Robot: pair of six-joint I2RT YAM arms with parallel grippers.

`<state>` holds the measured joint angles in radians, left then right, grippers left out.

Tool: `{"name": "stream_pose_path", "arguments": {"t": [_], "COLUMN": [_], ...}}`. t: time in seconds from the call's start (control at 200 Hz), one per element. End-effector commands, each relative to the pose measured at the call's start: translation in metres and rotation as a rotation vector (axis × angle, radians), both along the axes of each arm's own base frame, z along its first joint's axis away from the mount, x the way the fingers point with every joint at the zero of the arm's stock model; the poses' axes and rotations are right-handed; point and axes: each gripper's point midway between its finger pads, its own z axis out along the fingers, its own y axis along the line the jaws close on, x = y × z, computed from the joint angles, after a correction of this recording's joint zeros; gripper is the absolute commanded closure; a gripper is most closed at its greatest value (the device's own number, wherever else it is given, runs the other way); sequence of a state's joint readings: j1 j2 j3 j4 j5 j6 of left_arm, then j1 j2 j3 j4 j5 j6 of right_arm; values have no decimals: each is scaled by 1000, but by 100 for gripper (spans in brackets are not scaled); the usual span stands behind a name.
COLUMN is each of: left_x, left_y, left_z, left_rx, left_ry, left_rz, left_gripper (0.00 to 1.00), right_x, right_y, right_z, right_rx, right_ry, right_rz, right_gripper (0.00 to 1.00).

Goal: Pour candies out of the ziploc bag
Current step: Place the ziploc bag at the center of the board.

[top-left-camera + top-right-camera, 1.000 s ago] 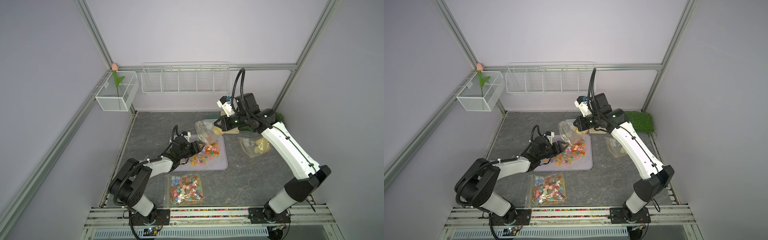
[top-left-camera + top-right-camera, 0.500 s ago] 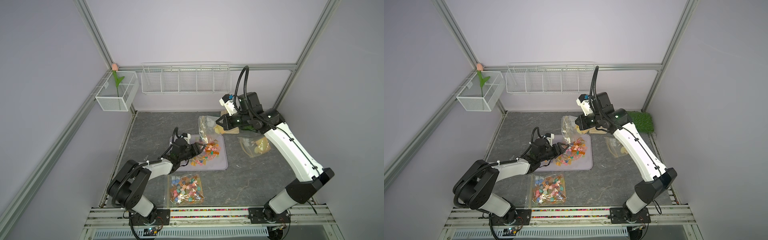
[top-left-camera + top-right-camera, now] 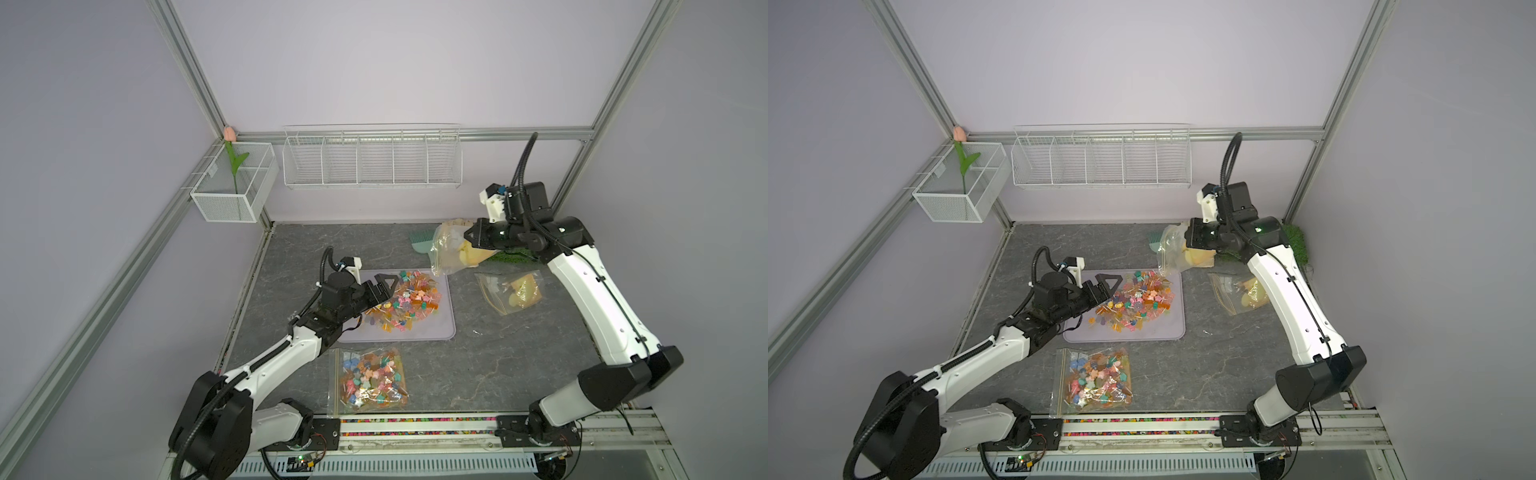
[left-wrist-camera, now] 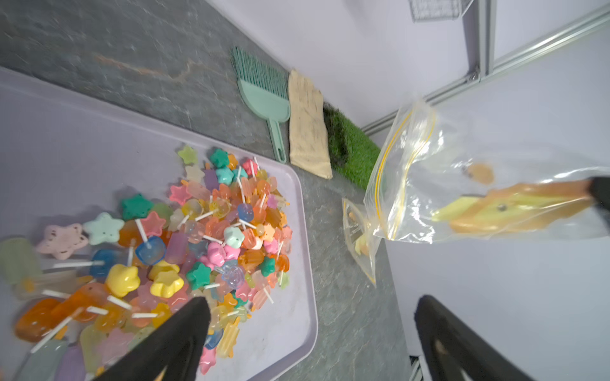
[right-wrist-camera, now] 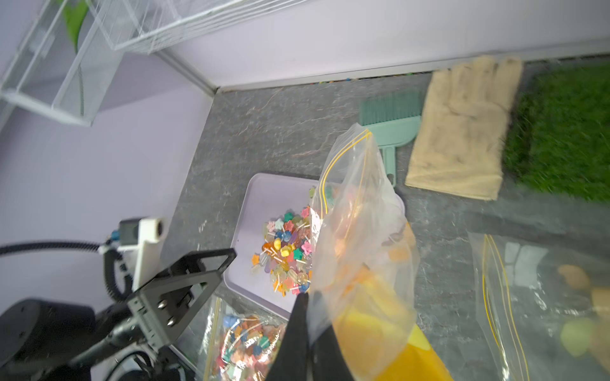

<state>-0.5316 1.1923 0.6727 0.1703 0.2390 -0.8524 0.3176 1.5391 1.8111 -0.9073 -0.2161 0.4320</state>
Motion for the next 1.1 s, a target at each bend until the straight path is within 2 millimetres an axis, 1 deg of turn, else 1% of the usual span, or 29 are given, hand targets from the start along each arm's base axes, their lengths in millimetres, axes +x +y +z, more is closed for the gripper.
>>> {"name": "stream_pose_path", "arguments": {"t": [0.0,0.105,0.195,0.27,0.35,0.54,0.6,0.645,0.765,0.825,0.84,0.89,0.915,0.985,1.045,1.095], "left_x": [4,3,1,0,-2,-5,-7,-8,-11,-12,-12,-14,-15,-20,-25,-29], "left_y": [25,36,40,39,39,37,36,37,39,42,44,47,49,54,59,63], "left_z": [20,30,34,36,36,40,41,42,39,36,34,31,30,25,21,15], "left_rx": [78,103,108,102,94,85,87,88,104,120,125,142,148,168,180,182], "left_ry": [-45,-64,-62,-58,-54,-55,-56,-57,-38,-20,-13,9,20,59,103,144], "left_rz": [77,101,106,102,100,80,72,69,73,82,87,98,103,118,140,153], "left_gripper": [0,0,0,0,0,0,0,0,0,0,0,0,0,0,0,0], "right_x": [1,-4,-15,-31,-46,-65,-72,-77,-91,-95,-102,-110,-114,-125,-134,-139], "right_y": [-53,-98,-129,-155,-176,-212,-223,-229,-237,-237,-236,-237,-238,-241,-245,-247], "right_z": [-3,-25,-40,-51,-59,-79,-90,-101,-127,-135,-140,-145,-146,-145,-140,-131], "right_rx": [228,412,480,439,385,298,262,241,192,177,167,140,126,81,37,-4], "right_ry": [156,274,313,325,328,318,320,333,395,412,444,473,480,492,485,465], "right_rz": [-287,-488,-610,-709,-777,-896,-939,-971,-1006,-1007,-1010,-1020,-1025,-1041,-1050,-1039], "right_gripper": [93,93,93,93,93,93,93,92,80,74,72,66,63,52,41,35]}}
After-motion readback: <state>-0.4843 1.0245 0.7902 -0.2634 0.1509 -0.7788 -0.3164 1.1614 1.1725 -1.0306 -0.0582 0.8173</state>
